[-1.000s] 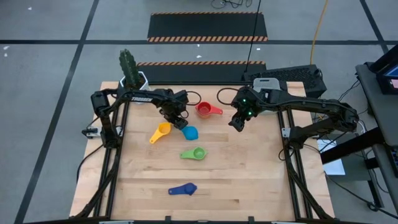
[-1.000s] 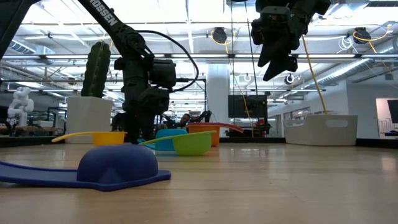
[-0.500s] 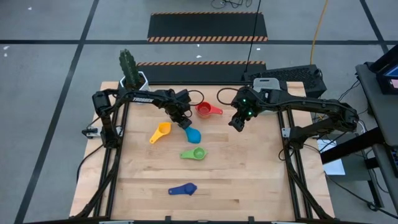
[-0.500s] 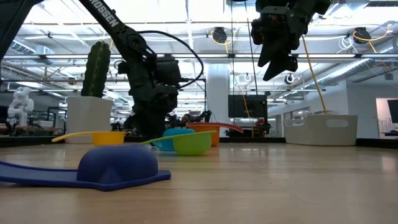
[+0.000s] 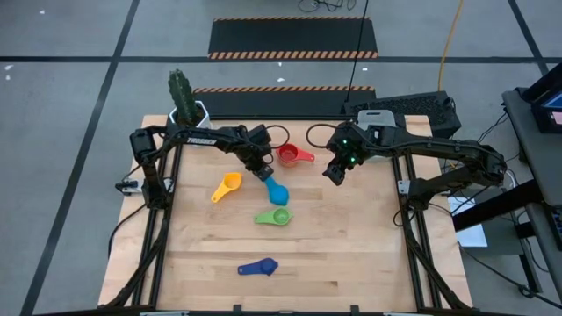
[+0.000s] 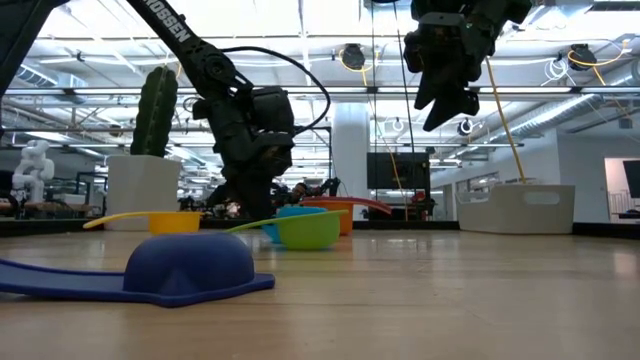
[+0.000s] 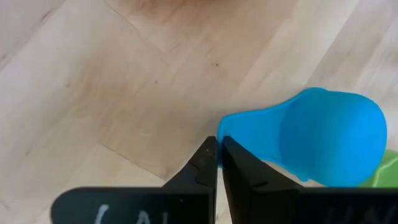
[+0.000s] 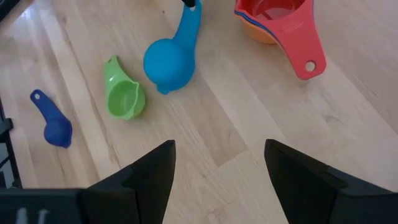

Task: Nest measuring cups in basket
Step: Stack the light blue measuring cup on top of the red measuring cup

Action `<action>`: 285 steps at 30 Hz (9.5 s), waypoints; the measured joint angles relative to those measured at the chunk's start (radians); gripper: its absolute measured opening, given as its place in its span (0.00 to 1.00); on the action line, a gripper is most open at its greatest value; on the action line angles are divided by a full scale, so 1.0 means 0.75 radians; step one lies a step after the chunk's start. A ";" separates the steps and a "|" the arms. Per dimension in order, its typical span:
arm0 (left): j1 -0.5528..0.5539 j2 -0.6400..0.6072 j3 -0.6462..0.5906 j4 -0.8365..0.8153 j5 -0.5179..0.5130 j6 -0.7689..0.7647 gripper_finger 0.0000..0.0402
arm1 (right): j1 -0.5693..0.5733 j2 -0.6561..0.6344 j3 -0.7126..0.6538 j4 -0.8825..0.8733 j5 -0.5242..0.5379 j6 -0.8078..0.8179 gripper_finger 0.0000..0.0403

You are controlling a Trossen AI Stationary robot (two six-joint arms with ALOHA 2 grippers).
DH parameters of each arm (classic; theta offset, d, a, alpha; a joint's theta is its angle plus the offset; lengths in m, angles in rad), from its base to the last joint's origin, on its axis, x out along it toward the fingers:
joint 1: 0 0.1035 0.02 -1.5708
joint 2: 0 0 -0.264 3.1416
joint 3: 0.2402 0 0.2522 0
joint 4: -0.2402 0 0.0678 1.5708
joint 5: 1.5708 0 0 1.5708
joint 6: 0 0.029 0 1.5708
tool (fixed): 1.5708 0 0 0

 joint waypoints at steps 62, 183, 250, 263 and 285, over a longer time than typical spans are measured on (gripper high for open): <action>-0.401 -0.317 0.006 0.199 -0.384 -0.132 0.02 | 0.093 0.679 0.000 1.142 -0.361 -0.224 0.11; -0.329 -0.691 0.006 0.443 -0.434 0.119 0.01 | 0.256 -0.160 0.472 0.259 0.571 -0.334 0.48; -0.346 -0.790 0.006 -0.012 -0.524 0.413 0.02 | 0.224 0.356 0.805 0.087 0.413 -0.837 0.03; -0.305 -0.790 0.006 -0.052 -0.573 0.260 0.27 | 0.188 0.356 0.805 0.055 0.424 -0.858 0.00; -0.352 -0.790 0.006 -0.229 -0.561 -0.342 0.34 | -0.204 0.328 0.687 -0.120 0.088 -1.130 0.00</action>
